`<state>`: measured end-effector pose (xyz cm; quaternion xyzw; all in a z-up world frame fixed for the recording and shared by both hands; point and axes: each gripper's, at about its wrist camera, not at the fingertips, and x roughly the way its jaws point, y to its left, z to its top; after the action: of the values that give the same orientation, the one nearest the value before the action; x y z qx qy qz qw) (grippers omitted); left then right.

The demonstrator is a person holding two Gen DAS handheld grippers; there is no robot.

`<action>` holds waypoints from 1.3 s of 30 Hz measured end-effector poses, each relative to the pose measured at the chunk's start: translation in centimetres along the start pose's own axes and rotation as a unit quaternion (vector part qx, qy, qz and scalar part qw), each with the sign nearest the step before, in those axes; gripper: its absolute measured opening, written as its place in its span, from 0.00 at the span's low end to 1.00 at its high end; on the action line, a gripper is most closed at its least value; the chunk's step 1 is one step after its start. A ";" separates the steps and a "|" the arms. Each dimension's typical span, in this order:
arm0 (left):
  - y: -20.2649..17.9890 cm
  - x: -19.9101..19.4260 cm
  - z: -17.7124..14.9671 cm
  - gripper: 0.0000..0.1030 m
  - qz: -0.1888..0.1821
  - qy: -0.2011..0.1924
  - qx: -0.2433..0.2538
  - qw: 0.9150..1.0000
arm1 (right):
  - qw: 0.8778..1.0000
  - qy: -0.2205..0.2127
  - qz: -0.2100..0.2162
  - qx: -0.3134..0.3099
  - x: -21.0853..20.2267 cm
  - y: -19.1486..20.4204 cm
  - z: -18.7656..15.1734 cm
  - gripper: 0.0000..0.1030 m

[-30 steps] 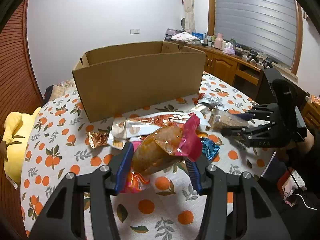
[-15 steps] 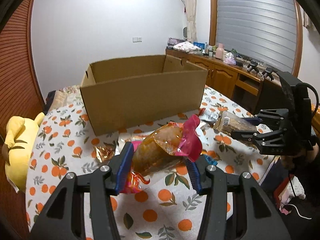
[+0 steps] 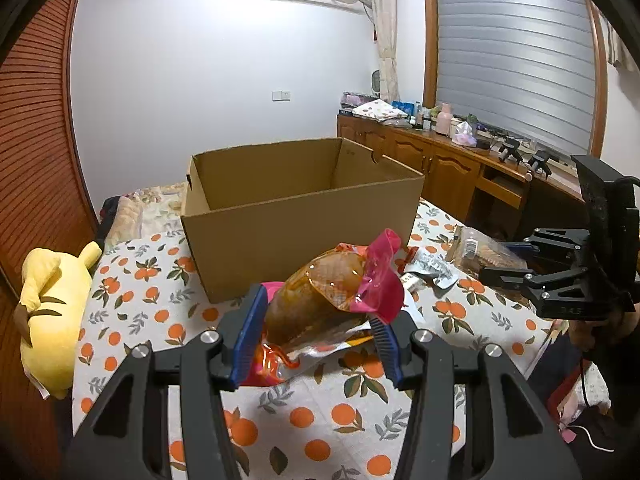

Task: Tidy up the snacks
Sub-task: 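Lift the pink bread with the left tool while the right tool lifts the cracker pack, then lower both packets into the box and open both tools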

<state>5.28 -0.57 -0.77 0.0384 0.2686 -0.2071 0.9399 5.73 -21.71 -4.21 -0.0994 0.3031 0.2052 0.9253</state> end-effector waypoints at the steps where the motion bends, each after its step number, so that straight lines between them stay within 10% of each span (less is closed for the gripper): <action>1: 0.1 -0.1 0.2 0.48 0.000 -0.002 0.000 1.000 | 1.000 -0.002 0.000 0.000 -0.1 0.0 0.1 0.41; 39: 4.3 7.3 10.4 0.49 0.020 -0.028 0.022 0.999 | 0.998 -0.061 0.014 -0.030 5.1 -2.5 12.6 0.41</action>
<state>17.74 -1.21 4.09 0.0583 0.2372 -0.1954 0.9498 17.12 -18.39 2.89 -0.1101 0.2414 0.2326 0.9357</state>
